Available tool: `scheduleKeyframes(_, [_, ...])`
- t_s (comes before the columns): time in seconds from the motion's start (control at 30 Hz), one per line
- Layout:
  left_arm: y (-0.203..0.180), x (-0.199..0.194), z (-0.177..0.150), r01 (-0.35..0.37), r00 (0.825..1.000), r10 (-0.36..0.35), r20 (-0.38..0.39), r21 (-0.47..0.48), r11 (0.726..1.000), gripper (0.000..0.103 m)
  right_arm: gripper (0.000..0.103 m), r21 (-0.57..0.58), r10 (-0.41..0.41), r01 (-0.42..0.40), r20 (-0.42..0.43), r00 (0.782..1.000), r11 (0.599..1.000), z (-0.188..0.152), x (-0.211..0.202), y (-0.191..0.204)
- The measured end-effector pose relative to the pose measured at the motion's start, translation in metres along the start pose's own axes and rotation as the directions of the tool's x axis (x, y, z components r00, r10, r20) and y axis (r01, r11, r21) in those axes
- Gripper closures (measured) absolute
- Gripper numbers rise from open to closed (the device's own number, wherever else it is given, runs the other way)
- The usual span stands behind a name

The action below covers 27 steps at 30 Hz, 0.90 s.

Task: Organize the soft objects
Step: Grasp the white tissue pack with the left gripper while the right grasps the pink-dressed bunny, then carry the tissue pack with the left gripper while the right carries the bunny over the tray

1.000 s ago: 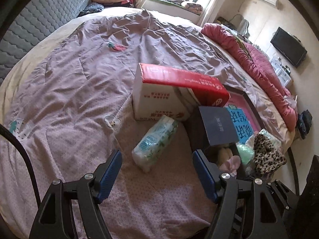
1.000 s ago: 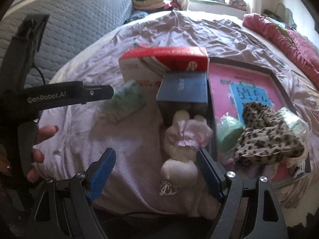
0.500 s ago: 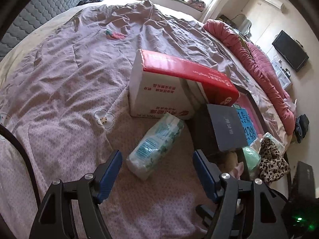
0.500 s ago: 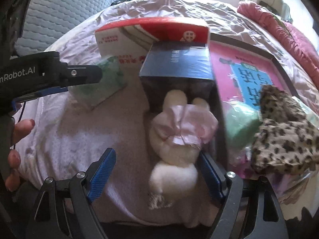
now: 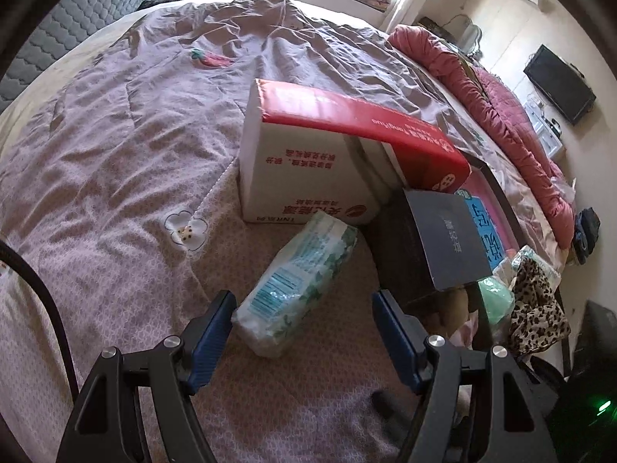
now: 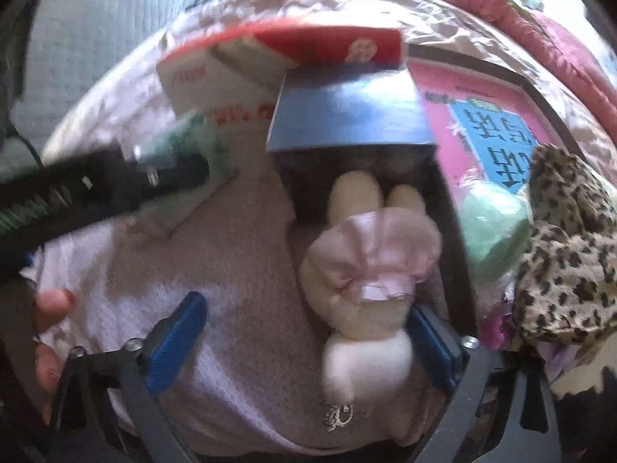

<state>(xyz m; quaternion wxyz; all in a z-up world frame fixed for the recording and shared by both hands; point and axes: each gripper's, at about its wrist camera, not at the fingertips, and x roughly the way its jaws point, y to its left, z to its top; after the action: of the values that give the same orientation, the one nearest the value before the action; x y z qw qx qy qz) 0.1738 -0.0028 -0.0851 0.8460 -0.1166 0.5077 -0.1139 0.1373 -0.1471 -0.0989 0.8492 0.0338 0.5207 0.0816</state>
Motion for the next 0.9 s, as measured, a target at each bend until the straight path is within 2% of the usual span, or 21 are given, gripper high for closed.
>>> scheduleKeyframes(0.03, [-0.001,0.001,0.0,-0.007,1.0,0.007,0.001,0.009,1.0,0.031,0.042,0.016,-0.01,0.009,0.013,1.0,1.0,0.002,-0.002,-0.006])
scheduleKeyframes(0.1, [-0.004,0.002,0.001,-0.015,1.0,0.015,0.009,0.016,1.0,0.031,0.063,0.024,-0.038,0.038,0.022,0.999,0.999,0.004,-0.003,-0.018])
scheduleKeyframes(0.13, [-0.004,0.003,0.002,-0.015,1.0,0.015,0.011,0.016,1.0,0.031,0.064,0.013,-0.02,0.02,0.026,0.999,1.0,0.005,-0.003,-0.02])
scheduleKeyframes(0.23, [-0.004,0.006,0.003,-0.011,1.0,0.011,0.01,0.01,1.0,0.035,0.064,-0.058,-0.042,0.043,0.031,0.999,0.997,0.004,-0.004,-0.013])
scheduleKeyframes(0.3, [-0.003,0.009,0.003,-0.013,1.0,0.013,0.0,0.004,1.0,0.043,0.065,-0.067,-0.035,0.038,0.043,0.998,0.997,0.001,-0.007,-0.015])
scheduleKeyframes(0.37, [-0.001,0.013,0.001,-0.007,1.0,0.007,-0.012,-0.006,1.0,0.057,0.066,-0.041,-0.002,0.004,0.057,0.998,0.999,-0.005,-0.014,-0.018])
scheduleKeyframes(0.5, [0.005,0.014,0.001,0.038,0.999,-0.038,-0.008,-0.036,0.999,0.071,0.069,-0.043,0.059,-0.055,0.094,0.994,0.998,-0.013,-0.031,-0.017])
scheduleKeyframes(0.6, [0.005,0.011,-0.001,0.05,0.999,-0.05,0.006,-0.036,0.998,0.075,0.069,-0.06,0.097,-0.089,0.139,0.986,0.994,-0.011,-0.048,-0.013])
scheduleKeyframes(0.7, [0.0,-0.002,-0.001,0.023,0.999,-0.023,0.041,-0.007,1.0,0.075,0.069,-0.057,0.158,-0.15,0.169,0.973,0.987,-0.007,-0.063,-0.012])
scheduleKeyframes(0.9, [-0.018,-0.045,-0.001,-0.009,0.992,0.006,0.124,0.029,1.0,0.075,0.068,-0.067,0.205,-0.194,0.233,0.951,0.979,-0.001,-0.094,-0.014])
